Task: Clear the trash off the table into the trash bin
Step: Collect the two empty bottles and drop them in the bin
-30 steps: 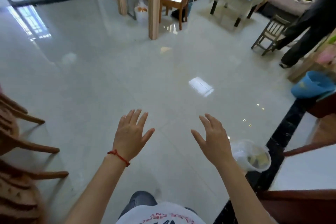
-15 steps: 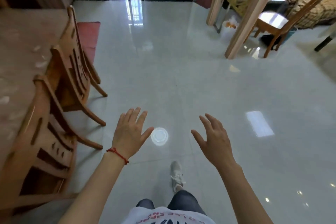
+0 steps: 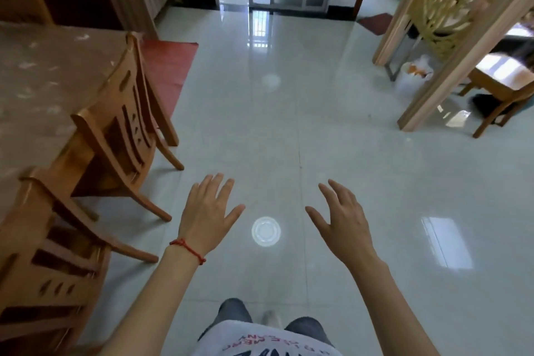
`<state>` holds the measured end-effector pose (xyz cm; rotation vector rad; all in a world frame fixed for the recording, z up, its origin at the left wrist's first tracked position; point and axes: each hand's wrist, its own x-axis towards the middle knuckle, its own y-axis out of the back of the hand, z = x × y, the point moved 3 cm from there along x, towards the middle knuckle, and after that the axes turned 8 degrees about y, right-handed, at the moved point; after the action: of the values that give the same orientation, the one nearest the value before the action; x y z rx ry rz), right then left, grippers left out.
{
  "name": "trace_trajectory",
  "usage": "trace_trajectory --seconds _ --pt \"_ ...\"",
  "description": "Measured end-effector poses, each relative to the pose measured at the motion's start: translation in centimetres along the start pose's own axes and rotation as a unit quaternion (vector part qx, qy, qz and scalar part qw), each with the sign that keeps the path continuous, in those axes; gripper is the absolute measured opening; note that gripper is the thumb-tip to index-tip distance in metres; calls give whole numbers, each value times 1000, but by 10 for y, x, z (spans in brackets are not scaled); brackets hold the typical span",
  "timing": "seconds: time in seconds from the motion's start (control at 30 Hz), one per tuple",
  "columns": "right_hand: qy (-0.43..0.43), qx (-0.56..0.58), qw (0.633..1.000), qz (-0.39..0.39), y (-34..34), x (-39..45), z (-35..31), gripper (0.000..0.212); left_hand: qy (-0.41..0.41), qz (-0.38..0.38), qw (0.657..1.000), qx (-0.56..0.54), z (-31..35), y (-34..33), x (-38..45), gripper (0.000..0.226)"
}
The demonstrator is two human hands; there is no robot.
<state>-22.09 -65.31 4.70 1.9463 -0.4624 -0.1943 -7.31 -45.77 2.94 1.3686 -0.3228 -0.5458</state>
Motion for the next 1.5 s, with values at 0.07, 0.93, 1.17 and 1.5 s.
trace_trajectory --seconds 0.07,0.93,1.17,1.5 --pt "2 2 1000 -4 -1 31 10 55 5 2 1000 -7 3 0 26 81" --pt "16 -4 1000 -7 -30 541 54 54 15 -1 1000 13 -35 54 535 81" --pt "53 -22 998 15 -23 687 90 51 41 11 999 8 -24 63 669 81" --pt "106 -41 994 10 -12 864 105 60 85 38 996 16 -23 100 819 79"
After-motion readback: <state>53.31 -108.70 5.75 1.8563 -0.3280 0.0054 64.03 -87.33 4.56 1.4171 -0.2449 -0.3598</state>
